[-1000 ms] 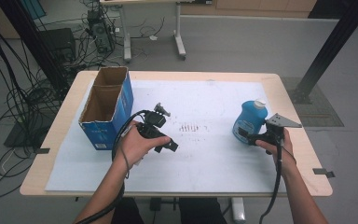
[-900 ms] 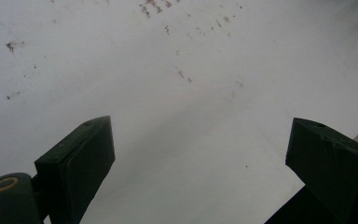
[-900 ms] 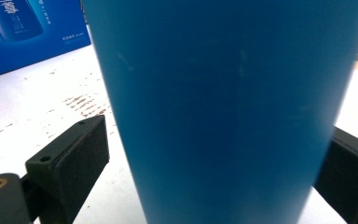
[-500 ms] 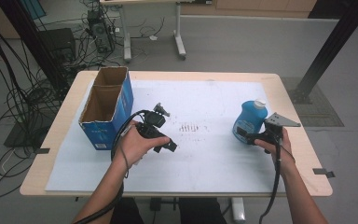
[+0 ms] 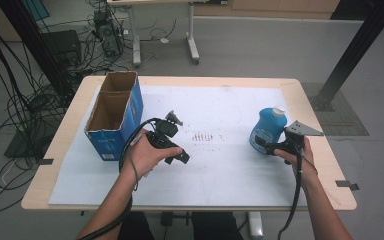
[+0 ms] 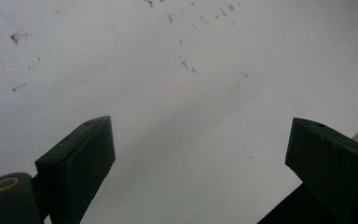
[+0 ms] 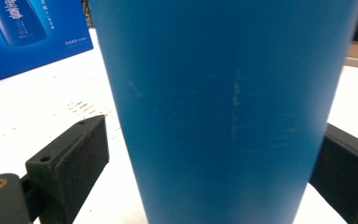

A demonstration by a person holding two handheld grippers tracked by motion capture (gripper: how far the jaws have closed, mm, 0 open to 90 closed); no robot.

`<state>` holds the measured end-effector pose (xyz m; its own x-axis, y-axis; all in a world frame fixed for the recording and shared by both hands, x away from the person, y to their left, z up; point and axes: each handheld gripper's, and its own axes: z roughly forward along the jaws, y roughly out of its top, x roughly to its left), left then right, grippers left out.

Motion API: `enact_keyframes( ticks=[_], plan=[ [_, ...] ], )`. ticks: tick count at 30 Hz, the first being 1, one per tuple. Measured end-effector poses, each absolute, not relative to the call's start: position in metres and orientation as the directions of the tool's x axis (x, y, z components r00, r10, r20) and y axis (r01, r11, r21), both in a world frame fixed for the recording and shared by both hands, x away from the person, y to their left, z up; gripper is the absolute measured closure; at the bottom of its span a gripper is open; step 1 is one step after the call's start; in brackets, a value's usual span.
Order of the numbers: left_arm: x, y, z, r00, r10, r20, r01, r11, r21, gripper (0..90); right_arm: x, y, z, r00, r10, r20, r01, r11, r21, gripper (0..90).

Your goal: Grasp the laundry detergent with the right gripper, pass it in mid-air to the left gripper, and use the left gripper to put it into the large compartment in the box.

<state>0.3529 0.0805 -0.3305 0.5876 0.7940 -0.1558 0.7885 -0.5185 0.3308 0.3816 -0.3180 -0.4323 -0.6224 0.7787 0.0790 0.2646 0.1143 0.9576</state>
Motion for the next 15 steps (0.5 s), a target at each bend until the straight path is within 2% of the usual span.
enact_keyframes(
  ticks=[15],
  plan=[
    [0.3553,0.0808,-0.3294,0.582,0.805,-0.114,0.802,-0.547,0.240,8.6,0.3820,-0.3177,-0.4343,-0.622,0.778,0.086,0.271,0.111,0.956,5.1]
  ],
)
